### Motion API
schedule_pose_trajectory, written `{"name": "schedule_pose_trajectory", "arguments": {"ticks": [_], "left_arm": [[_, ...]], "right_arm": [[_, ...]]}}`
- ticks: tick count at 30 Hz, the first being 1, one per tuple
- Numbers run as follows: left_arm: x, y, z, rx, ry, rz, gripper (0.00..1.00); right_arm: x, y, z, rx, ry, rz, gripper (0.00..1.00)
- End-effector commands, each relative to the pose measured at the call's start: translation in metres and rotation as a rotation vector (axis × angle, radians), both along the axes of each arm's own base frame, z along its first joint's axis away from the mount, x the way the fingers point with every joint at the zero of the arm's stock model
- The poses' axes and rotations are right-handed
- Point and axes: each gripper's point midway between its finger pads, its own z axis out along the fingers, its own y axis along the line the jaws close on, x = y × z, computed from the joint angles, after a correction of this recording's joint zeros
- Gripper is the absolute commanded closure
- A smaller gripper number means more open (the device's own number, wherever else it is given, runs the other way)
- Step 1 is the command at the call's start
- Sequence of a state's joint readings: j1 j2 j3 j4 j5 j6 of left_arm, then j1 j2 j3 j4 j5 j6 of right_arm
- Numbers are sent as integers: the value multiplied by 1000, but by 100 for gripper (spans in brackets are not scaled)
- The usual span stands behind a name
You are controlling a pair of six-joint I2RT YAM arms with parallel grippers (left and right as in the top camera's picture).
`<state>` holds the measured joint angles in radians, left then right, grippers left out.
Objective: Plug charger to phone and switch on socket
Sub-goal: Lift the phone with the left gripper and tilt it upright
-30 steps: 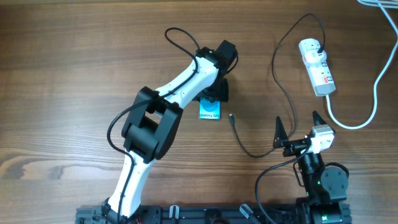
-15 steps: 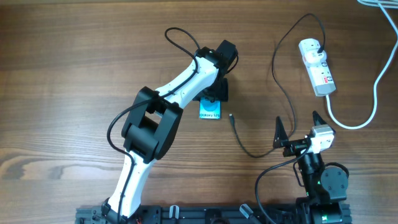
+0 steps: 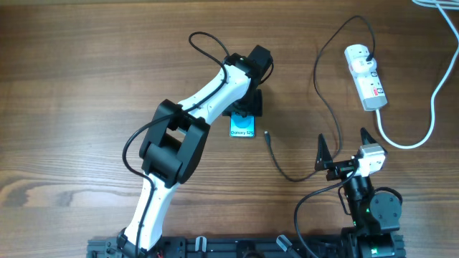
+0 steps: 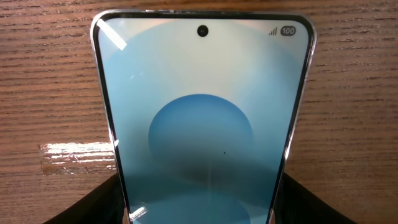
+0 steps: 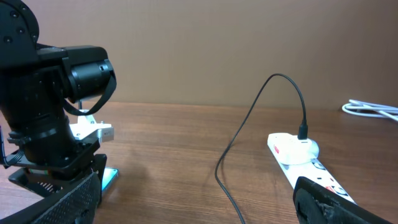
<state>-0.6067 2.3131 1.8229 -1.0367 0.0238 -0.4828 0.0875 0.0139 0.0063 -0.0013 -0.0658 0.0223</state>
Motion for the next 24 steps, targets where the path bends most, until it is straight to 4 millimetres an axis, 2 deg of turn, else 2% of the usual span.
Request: {"name": "schedule_pose_trajectory", "arguments": {"ticks": [1,7,14,24], "left_arm": [[-13,-7,-2,-49,58,-9,37],[-9,-8,21,-77,17,-7,37],[-13,-5,45,-97,11,-2,37],[-24,-14,87,-269,60,14,36]], "right_arm": [[0,-1,0,6,1,-6,0],[0,-1,0,6,0,-6,0],[0,-1,0,6,0,-6,0],[0,-1,0,6,0,-6,0]]}}
